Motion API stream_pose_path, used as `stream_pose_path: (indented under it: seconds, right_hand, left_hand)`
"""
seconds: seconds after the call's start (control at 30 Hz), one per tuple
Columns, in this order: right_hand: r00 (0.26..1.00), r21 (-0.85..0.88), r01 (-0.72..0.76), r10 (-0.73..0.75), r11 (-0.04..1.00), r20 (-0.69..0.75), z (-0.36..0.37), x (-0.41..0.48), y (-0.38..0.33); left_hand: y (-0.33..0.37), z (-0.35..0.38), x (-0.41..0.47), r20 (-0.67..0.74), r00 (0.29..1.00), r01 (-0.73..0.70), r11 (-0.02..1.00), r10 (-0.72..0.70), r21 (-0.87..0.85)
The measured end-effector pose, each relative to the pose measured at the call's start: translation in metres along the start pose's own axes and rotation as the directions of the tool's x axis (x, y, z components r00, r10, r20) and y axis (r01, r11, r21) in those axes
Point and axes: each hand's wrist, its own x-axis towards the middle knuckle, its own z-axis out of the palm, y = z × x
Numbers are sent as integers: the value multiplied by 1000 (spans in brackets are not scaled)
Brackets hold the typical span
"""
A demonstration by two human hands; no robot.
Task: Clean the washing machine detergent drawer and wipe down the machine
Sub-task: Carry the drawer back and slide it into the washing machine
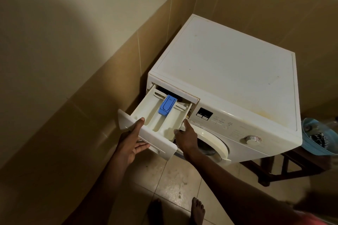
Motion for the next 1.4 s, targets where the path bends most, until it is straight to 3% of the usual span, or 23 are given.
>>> stream_pose_path:
  seconds: [0.3, 0.47, 0.97, 1.4]
  right_hand:
    - [998, -43, -16, 18, 999, 52, -7, 1, -9]
    - [999, -70, 10, -7, 998, 44, -7, 4, -12]
    - [995, 42, -88, 86, 995, 47, -5, -2, 2]
    - [999, 9, -19, 19, 1000, 44, -4, 3, -7]
  left_hand:
    - [-9, 2, -5, -10, 1000, -9, 998, 8, -56]
    - [-10, 4, -8, 45, 999, 22, 1000, -22, 4]
    - [-9, 0, -11, 44, 999, 1, 995, -5, 97]
    - [-6, 1, -6, 2, 1000, 14, 999, -14, 41]
